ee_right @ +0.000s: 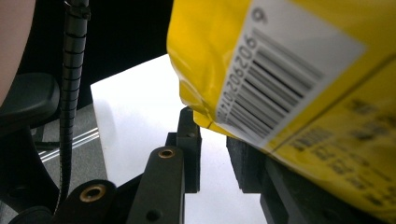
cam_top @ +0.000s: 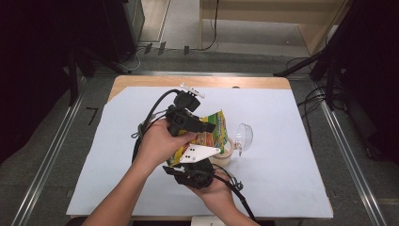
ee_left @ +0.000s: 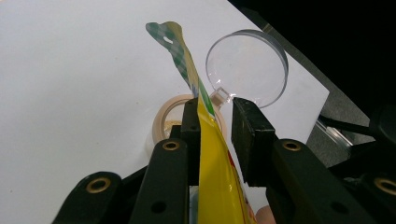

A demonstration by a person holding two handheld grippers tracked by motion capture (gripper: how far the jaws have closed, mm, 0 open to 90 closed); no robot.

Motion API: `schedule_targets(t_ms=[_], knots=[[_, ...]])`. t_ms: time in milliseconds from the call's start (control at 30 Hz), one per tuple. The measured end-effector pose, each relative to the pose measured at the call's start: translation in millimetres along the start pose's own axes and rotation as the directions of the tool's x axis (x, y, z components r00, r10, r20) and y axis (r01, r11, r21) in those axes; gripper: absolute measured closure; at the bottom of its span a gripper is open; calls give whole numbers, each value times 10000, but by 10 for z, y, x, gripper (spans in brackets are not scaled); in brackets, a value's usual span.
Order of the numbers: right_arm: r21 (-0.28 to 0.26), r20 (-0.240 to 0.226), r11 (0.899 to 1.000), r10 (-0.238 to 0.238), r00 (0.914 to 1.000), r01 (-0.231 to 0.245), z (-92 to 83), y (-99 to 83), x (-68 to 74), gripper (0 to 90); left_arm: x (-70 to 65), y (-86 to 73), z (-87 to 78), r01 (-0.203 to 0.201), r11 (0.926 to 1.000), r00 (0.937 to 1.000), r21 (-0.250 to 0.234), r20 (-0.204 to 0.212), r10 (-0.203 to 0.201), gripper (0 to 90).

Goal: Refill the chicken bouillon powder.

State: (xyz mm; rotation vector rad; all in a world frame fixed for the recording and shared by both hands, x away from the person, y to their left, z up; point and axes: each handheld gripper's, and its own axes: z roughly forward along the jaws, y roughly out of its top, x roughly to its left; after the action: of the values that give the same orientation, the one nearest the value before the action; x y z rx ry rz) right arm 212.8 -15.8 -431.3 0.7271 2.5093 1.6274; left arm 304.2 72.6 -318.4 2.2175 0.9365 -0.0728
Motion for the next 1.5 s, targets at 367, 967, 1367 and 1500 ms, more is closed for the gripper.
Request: schedule_targets(t_ms=[367,967,1367,1500], knots=[[-72,8,10000,-28,10000,28,7,1,-5,764,-25,2,-7,-73,10000,10000,2,-63,73,751],[-65,-39,10000,67,10000,-68,-13,27,-1,760,32,35,0,150,9999,9996,52,225,-151,754],[-62,-71,10000,75,9999,-75,-14,27,6,762,22,34,-1,145,9999,9997,42,192,-146,754],[-59,-104,9999,90,9999,-91,-17,29,6,760,24,34,-2,149,9999,9997,70,198,-151,754]])
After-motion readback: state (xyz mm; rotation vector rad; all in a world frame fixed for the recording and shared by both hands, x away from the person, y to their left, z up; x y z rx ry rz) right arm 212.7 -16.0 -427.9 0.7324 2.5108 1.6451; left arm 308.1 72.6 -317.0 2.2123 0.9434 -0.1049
